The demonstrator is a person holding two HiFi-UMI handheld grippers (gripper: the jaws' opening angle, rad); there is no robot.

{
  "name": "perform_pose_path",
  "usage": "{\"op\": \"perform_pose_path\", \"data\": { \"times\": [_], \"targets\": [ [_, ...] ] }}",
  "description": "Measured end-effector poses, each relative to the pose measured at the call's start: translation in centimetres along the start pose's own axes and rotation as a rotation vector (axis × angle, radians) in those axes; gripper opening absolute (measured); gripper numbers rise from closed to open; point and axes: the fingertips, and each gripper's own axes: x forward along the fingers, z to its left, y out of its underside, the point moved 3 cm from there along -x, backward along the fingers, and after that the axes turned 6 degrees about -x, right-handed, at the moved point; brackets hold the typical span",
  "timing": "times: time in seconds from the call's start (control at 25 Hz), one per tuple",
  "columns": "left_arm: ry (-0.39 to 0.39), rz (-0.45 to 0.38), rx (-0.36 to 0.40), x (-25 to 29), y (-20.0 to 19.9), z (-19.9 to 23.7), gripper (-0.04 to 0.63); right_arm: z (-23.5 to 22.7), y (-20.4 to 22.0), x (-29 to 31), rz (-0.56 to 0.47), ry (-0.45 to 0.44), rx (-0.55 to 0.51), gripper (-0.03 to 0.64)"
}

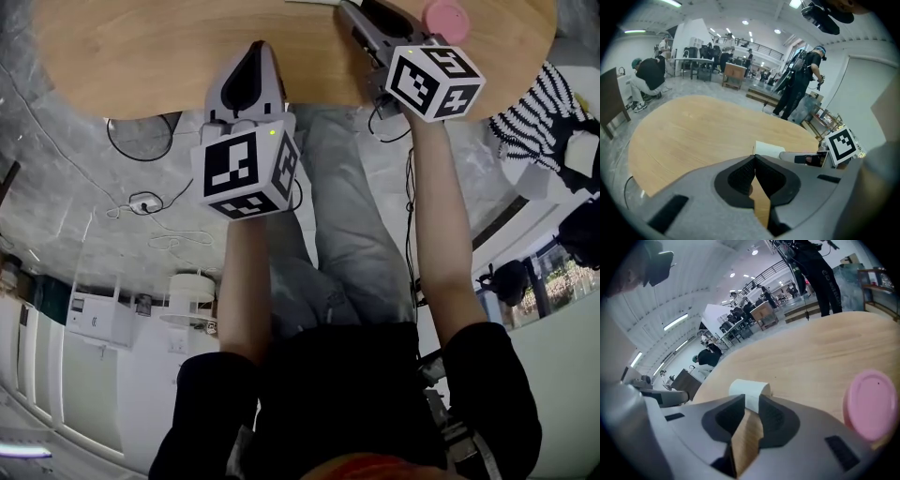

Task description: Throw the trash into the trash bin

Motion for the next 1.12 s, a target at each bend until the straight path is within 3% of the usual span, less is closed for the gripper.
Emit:
{"op": "perform_pose_path", "data": {
  "times": [0.08, 0.4, 0.84, 1.12],
  "targets": [
    [-0.018, -0.008, -0.017, -0.5, 0.1, 0.9, 0.008, 0.8, 0.1, 0.2, 0.009, -0.015, -0.012, 0.051],
    [-0.059, -0.052, -0.071, -2.7, -0.4, 3.7, 0.008, 4.4, -0.6, -0.2, 0.001, -0.063, -0.011, 0.021],
    [-0.118, -0.107, -0.151, -8.1, 0.0, 10.0, 0.008, 13.2, -2.1, 0.7, -0.003, -0.126, -0.085, 0.014],
    [-0.197, -0.152, -0.217, -12.2, 1.0, 16.8, 0.008, 20.5, -1.6, 4.1, 0.027, -0.201, -0.159, 0.014]
  ]
}}
